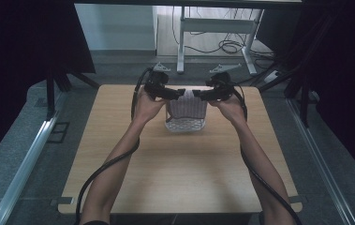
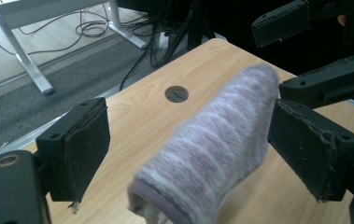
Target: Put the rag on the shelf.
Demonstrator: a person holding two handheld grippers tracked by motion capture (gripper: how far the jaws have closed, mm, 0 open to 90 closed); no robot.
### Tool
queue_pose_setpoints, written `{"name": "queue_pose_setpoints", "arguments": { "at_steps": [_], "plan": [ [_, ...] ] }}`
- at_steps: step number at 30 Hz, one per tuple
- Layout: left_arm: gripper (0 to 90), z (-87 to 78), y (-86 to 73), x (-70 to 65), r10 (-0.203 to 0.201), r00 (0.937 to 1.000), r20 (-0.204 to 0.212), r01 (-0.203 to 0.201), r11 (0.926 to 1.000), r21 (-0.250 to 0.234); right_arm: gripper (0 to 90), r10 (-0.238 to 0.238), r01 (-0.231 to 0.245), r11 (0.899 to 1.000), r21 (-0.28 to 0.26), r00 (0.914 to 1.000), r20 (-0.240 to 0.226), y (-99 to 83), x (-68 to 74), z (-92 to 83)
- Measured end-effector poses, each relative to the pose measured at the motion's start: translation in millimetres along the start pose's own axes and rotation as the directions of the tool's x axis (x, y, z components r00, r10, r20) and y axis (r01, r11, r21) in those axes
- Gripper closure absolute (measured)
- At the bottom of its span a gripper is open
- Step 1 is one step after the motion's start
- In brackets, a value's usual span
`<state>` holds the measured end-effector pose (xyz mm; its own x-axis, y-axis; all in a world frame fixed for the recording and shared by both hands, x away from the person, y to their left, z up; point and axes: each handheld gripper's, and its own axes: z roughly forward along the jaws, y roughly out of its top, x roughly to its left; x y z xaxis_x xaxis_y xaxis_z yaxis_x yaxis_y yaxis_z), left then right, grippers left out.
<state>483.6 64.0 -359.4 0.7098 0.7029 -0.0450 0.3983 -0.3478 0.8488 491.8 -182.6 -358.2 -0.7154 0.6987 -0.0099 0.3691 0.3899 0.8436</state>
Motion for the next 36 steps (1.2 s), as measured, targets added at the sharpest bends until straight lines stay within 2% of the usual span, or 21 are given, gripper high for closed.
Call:
{"name": "queue_pose_setpoints", "arguments": {
  "at_steps": [9, 15, 17, 21, 30, 33, 35, 36],
  "plan": [
    [12.2, -10.8, -11.4, -9.8, 0.033, 0.9995, 0.000, -0.033, 0.9995, 0.003, 21.2, -0.010, 0.010, 1.000, 0.018, 0.9996, -0.025, -13.5, 9.8, -10.9],
    [11.9, -22.0, -24.5, -18.9, 0.036, 0.9991, 0.024, -0.036, 0.9992, -0.018, 18.4, -0.005, 0.006, 1.000, 0.025, 0.9994, -0.033, -26.5, 14.0, -19.7],
    [11.8, -28.1, -31.7, -25.4, 0.053, 0.9982, 0.028, -0.053, 0.9984, -0.019, 16.0, -0.004, 0.005, 1.000, 0.029, 0.9992, -0.039, -33.4, 16.5, -24.8],
    [12.0, -35.6, -39.0, -31.8, 0.063, 0.9975, 0.033, -0.062, 0.9976, -0.029, 13.6, -0.009, 0.010, 0.999, 0.030, 0.9996, -0.027, -42.1, 21.1, -32.7],
    [12.0, -49.9, -65.0, -49.1, 0.092, 0.9950, 0.039, -0.091, 0.9954, -0.030, 12.4, -0.019, 0.020, 0.999, 0.035, 0.9990, -0.039, -61.6, 33.0, -44.3],
    [12.1, -49.7, -80.1, -54.8, 0.097, 0.9942, 0.045, -0.096, 0.9950, -0.026, 10.3, -0.027, 0.029, 0.999, 0.041, 0.9987, -0.044, -74.1, 40.0, -44.7],
    [12.1, -48.7, -84.1, -56.3, 0.099, 0.9941, 0.043, -0.098, 0.9949, -0.024, 10.3, -0.029, 0.031, 0.999, 0.041, 0.9984, -0.049, -81.2, 42.9, -44.4],
    [12.1, -45.8, -92.1, -59.4, 0.096, 0.9943, 0.046, -0.096, 0.9952, -0.019, 10.2, -0.026, 0.028, 0.999, 0.041, 0.9982, -0.054, -85.0, 44.5, -43.7]
  ]
}}
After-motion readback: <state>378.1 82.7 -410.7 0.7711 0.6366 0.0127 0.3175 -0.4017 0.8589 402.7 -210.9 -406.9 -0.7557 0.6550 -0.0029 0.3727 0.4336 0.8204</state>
